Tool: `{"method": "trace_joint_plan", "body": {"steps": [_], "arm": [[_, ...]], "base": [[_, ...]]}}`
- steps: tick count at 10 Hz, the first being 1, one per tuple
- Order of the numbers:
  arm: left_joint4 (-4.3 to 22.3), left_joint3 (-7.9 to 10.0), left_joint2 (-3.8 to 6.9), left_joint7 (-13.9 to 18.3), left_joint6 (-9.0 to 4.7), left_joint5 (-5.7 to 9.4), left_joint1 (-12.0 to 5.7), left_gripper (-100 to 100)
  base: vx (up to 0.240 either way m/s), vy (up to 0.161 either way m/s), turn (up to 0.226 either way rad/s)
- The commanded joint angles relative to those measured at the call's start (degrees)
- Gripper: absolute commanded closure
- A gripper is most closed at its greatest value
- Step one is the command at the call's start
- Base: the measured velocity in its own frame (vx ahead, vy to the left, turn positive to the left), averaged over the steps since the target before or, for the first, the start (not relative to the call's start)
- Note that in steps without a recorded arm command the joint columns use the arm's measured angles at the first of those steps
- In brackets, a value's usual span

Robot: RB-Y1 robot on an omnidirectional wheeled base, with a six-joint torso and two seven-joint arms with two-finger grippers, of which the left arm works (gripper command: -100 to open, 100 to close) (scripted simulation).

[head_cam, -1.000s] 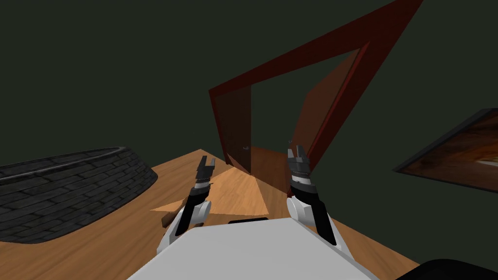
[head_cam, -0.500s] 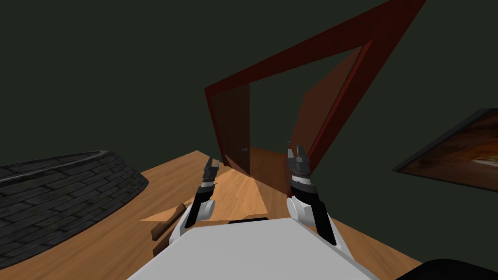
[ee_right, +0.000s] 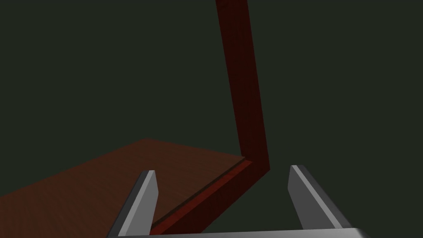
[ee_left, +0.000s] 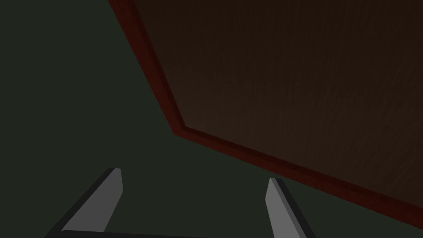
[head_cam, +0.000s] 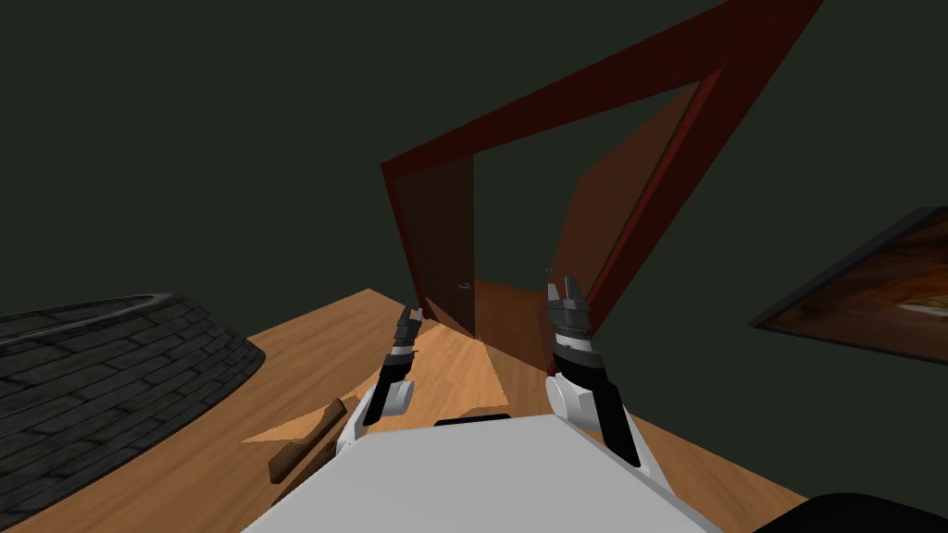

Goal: Push the door open

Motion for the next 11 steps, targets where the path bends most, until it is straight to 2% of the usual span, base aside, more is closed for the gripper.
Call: {"method": "trace_joint_plan", "body": {"steps": [1, 7, 9, 10, 11], "arm": [[2.47, -0.51, 0.06, -0.06, -0.14, 0.06, -0.83, -100], [13.91, -2.09, 0.13, -0.22, -1.68, 0.40, -5.26, -100], [17.15, -2.62, 0.10, -0.28, -2.20, 0.51, -6.74, -100], [17.73, -2.62, 0.10, -0.28, -2.20, 0.51, -6.74, -100], [19.64, -2.88, 0.09, -0.30, -2.46, 0.57, -7.48, -100]], "base": [[0.082, 0.019, -0.071], [0.098, 0.043, -0.077], [0.087, 0.041, -0.077], [0.056, 0.027, -0.025], [0.049, 0.012, -0.034]]}}
